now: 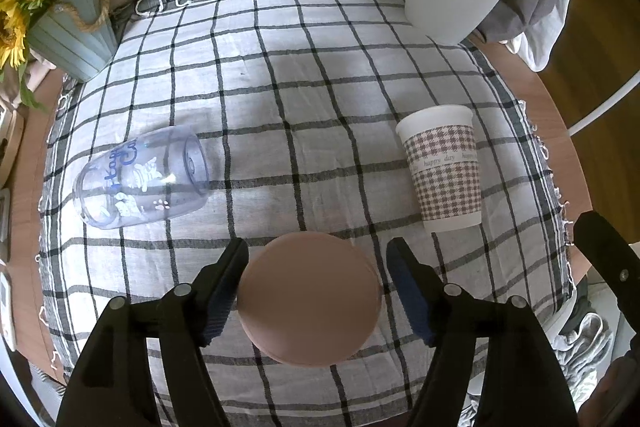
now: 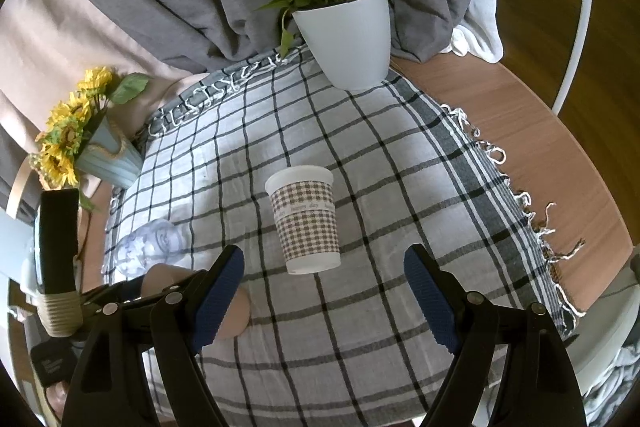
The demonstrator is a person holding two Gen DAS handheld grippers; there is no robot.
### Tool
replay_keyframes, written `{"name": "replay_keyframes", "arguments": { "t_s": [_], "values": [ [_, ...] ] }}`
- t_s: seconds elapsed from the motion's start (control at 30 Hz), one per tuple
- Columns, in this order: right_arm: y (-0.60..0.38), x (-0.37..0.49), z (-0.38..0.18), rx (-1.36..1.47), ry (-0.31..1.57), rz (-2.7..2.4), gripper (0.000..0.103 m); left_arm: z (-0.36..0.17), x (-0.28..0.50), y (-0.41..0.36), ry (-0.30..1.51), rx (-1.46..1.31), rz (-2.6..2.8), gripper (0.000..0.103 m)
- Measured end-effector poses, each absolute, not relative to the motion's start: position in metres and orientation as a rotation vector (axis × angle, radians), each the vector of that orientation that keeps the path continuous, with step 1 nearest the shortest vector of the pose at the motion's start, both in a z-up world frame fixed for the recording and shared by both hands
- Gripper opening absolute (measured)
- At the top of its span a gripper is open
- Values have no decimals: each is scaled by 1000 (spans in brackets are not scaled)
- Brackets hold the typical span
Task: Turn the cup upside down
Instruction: 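Open the left gripper and lift it away from the pink cup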
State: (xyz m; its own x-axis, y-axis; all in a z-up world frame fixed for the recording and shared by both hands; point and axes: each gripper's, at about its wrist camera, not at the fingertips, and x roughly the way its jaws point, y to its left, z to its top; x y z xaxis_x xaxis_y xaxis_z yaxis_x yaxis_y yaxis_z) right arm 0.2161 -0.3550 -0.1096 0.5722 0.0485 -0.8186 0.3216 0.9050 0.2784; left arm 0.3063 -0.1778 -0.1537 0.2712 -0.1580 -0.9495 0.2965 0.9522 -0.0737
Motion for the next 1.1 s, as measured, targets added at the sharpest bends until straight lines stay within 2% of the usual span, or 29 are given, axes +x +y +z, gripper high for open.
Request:
{"name": "replay_keyframes", "arguments": {
  "t_s": [0.17,0.43,0.53,0.6,0.73,1.1],
  "values": [
    [-356,216,-109,421,954,-165,82,-153,305,-178,1248,128,-297,79],
    [-356,214,-106,417,951,-151,82,-146,298,-171,1216,106,-258,84],
    [-355,210,-101,393,936,-142,83,-133,286,-164,1149,98,-221,92],
    [-354,207,-96,371,919,-140,88,-122,276,-159,1101,94,-189,97],
    [-348,196,-78,312,852,-147,95,-97,251,-146,996,87,-151,99],
    [-305,151,-40,236,760,-76,95,-34,171,-93,722,104,-37,103]
  ]
}}
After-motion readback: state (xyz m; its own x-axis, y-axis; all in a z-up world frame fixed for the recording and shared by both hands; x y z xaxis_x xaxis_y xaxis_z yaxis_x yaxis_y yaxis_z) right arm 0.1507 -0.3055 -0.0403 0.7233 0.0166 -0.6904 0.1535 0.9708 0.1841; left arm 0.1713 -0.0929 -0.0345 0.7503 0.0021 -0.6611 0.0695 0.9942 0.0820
